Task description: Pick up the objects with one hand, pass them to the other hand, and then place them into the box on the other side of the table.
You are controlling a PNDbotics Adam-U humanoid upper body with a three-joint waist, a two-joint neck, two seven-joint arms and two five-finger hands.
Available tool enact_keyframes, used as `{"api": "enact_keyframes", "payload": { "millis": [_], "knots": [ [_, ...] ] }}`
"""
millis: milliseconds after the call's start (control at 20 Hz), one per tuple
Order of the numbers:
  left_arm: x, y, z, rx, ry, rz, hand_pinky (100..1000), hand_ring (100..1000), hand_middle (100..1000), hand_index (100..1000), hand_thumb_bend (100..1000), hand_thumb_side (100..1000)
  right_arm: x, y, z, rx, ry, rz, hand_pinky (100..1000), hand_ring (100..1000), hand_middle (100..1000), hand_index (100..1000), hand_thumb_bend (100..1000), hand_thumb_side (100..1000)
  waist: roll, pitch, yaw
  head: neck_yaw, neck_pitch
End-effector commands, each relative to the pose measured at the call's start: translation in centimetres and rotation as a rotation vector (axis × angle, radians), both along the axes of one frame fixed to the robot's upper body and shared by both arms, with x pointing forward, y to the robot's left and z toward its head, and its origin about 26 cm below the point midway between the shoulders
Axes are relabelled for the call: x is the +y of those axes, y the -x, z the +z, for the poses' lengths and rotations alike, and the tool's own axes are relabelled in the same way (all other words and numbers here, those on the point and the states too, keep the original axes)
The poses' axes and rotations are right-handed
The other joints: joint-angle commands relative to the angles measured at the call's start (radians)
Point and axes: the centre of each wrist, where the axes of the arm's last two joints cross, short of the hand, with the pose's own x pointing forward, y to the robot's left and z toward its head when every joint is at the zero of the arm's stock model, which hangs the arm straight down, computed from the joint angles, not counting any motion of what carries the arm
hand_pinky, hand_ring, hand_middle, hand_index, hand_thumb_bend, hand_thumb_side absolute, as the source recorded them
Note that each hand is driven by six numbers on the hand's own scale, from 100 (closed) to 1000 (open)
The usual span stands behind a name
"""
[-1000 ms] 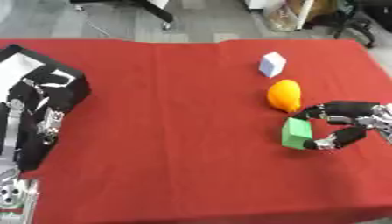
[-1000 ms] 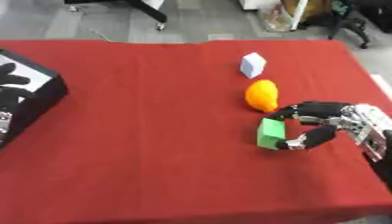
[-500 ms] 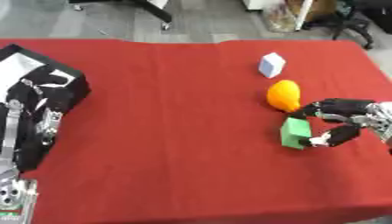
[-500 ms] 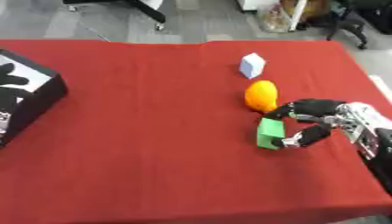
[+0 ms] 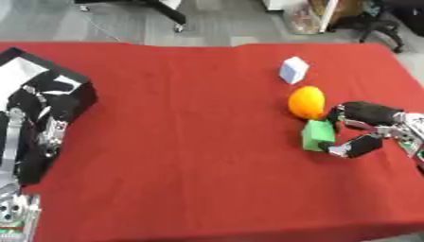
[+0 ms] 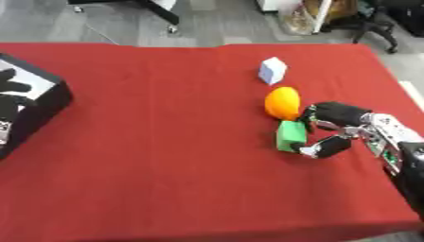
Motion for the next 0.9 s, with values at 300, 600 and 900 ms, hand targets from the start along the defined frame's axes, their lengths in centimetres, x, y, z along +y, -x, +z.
{"api": "enact_keyframes", "payload": {
  "millis": [300,600,900],
  "knots": [
    [0.1,0.0,0.3,-0.011,-0.014,-0.001,759,580,642,859,462,870,-0.2,0.2,3.6,-0.199,-0.124,-0.012,746,573,265,397,100,737,0.004,-0.009,-0.008,0.001,-0.002],
    [0.2,-0.4,-0.2,-0.005,-0.064,0.020,757,582,643,858,425,847,3.6,0.0,7.3,-0.282,-0.378,0.062,747,525,238,373,100,731,0.008,-0.010,-0.016,-0.001,-0.002],
    [-0.5,-2.1,-0.7,-0.052,-0.200,0.032,759,618,663,863,432,761,9.8,-0.3,10.1,-0.209,-0.655,0.194,747,496,227,364,100,767,0.015,-0.014,-0.026,-0.009,-0.002]
  ]
}}
